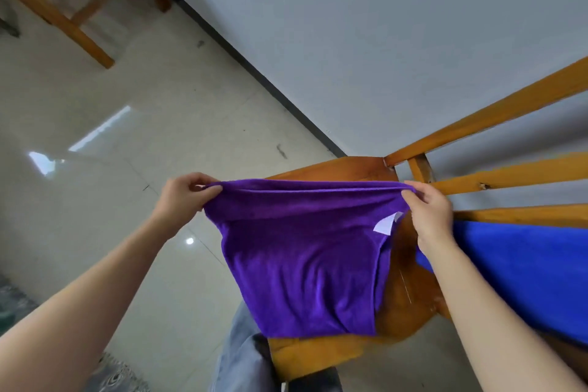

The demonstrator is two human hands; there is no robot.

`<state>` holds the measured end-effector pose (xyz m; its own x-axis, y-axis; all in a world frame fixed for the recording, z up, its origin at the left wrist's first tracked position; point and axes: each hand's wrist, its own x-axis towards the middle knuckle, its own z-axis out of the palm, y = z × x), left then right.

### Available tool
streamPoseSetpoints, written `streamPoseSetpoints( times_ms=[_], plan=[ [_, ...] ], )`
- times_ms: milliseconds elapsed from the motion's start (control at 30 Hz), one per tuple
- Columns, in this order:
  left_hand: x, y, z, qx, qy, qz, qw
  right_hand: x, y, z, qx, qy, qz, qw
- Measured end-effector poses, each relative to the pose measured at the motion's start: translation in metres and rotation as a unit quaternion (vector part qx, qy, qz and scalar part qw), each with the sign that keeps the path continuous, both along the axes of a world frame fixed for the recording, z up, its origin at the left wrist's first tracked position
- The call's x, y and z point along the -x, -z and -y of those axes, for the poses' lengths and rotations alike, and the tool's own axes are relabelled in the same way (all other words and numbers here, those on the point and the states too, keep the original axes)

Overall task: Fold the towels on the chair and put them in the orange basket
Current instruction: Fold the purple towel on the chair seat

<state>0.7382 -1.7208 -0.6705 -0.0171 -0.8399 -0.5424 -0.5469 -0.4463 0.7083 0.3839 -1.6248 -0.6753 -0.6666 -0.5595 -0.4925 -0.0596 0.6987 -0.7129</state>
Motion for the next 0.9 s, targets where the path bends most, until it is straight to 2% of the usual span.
streamPoseSetpoints(
  times_ms=[100,167,233,333,467,667,900],
  plan=[
    [-0.020,-0.044,-0.018,-0.015,-0.129,-0.145,0.981,-0.004,-0.042,-0.001,0.067,0.000,0.050,0.997],
    [-0.031,-0.080,-0.031,0.028,-0.149,-0.179,0.972,-0.007,-0.080,0.004,0.123,-0.018,0.086,0.989],
    [-0.038,-0.113,-0.038,0.096,-0.149,-0.174,0.969,-0.008,-0.115,0.011,0.156,-0.055,0.083,0.983],
    [-0.048,-0.146,-0.049,0.190,-0.155,-0.118,0.962,-0.015,-0.152,0.010,0.181,-0.129,0.040,0.974],
    [-0.053,-0.159,-0.059,0.247,-0.164,-0.091,0.951,-0.017,-0.171,0.010,0.241,-0.100,0.043,0.965],
    [-0.053,-0.161,-0.063,0.256,-0.156,-0.153,0.942,-0.030,-0.184,0.006,0.276,-0.114,-0.003,0.954],
    [-0.047,-0.172,-0.040,0.218,-0.141,-0.301,0.918,-0.033,-0.194,0.031,0.256,-0.105,-0.004,0.961]
  ],
)
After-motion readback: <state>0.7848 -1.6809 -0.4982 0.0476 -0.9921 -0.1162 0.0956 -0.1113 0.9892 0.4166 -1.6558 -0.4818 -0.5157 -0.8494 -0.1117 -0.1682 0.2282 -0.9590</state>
